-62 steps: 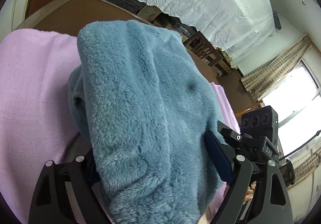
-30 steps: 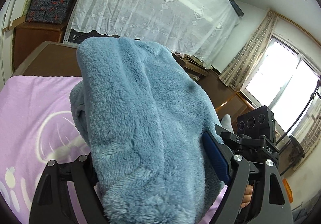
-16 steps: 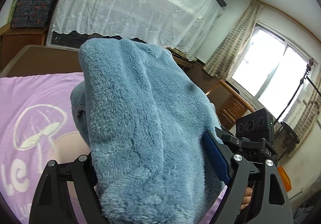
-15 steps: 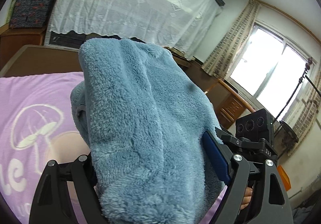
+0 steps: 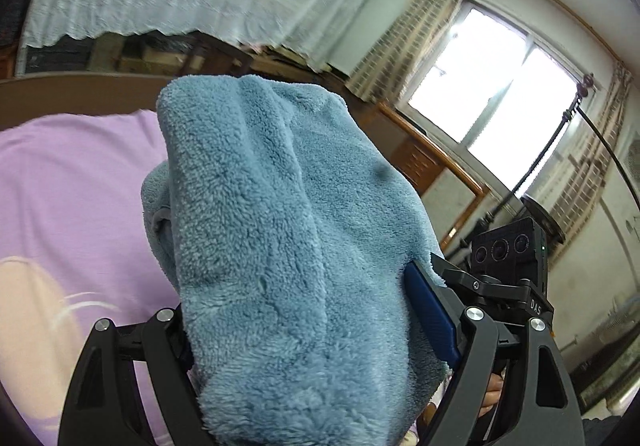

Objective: Fold large clothes

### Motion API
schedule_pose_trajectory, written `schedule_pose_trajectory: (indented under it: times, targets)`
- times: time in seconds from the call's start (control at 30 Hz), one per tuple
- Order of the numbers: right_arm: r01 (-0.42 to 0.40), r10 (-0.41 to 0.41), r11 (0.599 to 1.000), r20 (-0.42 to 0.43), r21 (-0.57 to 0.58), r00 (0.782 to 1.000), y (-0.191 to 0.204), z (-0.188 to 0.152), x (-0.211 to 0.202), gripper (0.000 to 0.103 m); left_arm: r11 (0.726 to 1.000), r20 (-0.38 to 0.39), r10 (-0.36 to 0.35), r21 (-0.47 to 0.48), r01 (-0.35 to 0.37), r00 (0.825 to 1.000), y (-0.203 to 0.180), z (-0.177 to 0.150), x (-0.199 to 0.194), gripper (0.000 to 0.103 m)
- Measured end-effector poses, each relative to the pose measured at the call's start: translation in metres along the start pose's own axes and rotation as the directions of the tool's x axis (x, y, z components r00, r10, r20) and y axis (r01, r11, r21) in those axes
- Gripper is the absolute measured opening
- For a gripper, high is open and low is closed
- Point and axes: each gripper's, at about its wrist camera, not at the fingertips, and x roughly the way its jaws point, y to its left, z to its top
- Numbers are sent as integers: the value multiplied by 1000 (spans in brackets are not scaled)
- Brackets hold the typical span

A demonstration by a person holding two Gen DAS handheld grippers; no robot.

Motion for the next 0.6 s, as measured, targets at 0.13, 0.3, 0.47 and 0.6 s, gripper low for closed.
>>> schedule_pose_trajectory:
  times: [0.13,0.3,0.47,0.6]
  targets:
    - [41,-42,998,34,42,999,-24,-3,-27,58,999,-54,-35,2,35,998,-9,-3,34,86]
    - [78,-85,993,71,87,994,-53,-7,-58,58,998,-106,-59,16,61,993,-19,-6,66,86]
    - [94,-106,988,90,122,990,-74,-10,-77,58,998,-150,-42,44,49,988,-28,-11,92,85]
    - [114,-129,981,88,159,988,-93,-14,-85,58,997,-187,-3,70,16,982,-34,-18,113,84]
